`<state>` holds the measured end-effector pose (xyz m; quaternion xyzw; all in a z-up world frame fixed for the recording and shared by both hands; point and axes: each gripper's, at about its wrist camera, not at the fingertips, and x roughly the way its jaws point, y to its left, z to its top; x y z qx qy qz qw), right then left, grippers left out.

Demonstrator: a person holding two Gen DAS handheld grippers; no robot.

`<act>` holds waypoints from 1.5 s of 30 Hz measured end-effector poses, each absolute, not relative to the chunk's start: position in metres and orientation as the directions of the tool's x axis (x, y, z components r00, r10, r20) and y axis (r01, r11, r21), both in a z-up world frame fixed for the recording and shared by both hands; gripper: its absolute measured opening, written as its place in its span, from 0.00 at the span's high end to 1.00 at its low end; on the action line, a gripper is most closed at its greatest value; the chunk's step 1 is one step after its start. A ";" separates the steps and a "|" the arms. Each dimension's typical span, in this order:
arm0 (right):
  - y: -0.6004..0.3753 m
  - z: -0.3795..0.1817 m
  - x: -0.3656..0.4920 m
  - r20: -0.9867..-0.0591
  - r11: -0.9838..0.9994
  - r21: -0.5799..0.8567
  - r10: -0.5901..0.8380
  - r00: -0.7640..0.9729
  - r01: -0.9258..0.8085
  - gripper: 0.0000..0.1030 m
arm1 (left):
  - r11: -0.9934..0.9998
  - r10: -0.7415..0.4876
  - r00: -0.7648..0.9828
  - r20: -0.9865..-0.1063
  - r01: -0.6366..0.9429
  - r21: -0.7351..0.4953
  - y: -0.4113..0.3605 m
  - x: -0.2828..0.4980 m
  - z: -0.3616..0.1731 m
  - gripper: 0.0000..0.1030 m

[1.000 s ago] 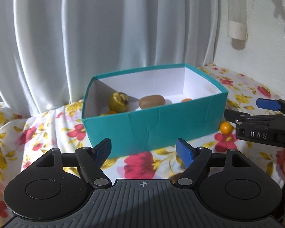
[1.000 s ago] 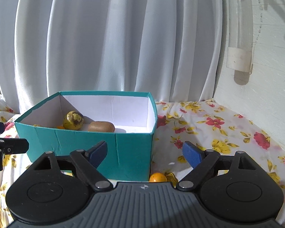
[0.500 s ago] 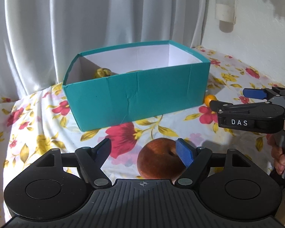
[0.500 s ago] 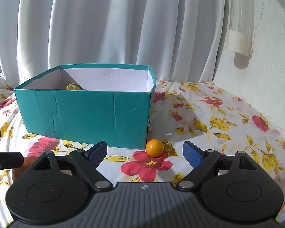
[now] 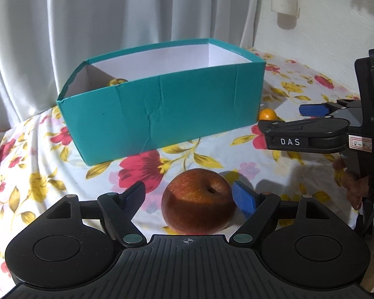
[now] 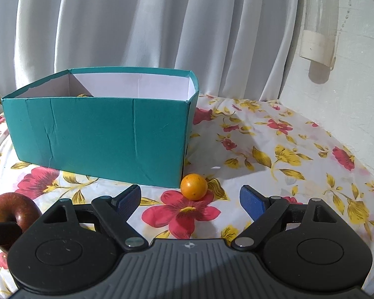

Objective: Organize fruits
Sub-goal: 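Grasp the second red apple with the left tool while the right tool grasps a small orange, then lower the apple with the left tool into the box while the right tool releases the orange there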

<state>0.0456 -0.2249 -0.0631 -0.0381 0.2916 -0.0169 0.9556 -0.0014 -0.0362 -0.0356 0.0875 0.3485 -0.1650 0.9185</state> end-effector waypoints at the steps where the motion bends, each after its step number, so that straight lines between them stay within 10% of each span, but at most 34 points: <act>1: -0.225 -0.065 0.048 -0.561 0.997 -0.080 -0.051 0.826 0.007 0.20 | 0.929 -0.247 0.700 -0.670 0.368 0.042 -0.037 0.000 -0.037 0.20; 18: -0.230 -0.091 0.090 -0.609 0.996 -0.082 -0.031 0.793 -0.025 0.71 | 0.913 -0.254 0.612 -0.749 0.406 0.022 -0.042 0.017 -0.063 0.27; 45: -0.187 0.067 0.080 -0.348 0.986 -0.054 0.128 0.929 -0.156 0.71 | 0.986 -0.061 0.847 -0.528 0.133 0.099 -0.008 0.100 0.116 0.27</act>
